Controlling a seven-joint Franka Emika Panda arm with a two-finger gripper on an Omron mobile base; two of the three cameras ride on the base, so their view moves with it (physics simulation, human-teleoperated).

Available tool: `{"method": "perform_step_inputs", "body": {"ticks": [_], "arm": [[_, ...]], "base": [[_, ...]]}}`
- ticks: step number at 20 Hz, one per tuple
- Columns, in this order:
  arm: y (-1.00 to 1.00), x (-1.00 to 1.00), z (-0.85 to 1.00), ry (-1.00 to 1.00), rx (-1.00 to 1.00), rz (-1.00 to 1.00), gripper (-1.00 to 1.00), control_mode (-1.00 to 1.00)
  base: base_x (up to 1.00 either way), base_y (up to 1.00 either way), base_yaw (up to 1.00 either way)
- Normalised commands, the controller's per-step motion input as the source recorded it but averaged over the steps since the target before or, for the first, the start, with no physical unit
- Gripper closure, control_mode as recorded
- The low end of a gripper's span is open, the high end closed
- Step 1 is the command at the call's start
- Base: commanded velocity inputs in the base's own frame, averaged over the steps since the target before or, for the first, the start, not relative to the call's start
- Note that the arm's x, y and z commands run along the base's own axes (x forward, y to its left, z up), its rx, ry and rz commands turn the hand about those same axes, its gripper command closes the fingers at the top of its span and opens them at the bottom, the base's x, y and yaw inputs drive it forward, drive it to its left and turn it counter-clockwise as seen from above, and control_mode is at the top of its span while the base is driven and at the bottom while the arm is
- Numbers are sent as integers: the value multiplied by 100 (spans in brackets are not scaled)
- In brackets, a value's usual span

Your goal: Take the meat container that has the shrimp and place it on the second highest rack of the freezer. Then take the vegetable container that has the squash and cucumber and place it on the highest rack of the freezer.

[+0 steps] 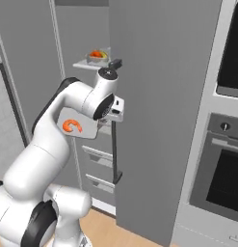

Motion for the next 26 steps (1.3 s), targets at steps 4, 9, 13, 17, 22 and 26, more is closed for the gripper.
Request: {"method": "perform_step_inputs", "body": {"ticks": [4, 9, 13, 17, 22, 26], "arm": [[0, 0, 0, 0, 0, 0, 100, 100], [0, 0, 0, 0, 0, 0, 100, 100], [0, 0, 0, 0, 0, 0, 100, 100], [0, 0, 0, 0, 0, 0, 100, 100], [0, 0, 0, 0, 0, 0, 100, 100], [0, 0, 0, 0, 0, 0, 100, 100]], "base": [[39, 33, -21], [27, 40, -19], [31, 22, -16], [44, 13, -11], [39, 16, -3], [30, 24, -1]]}}
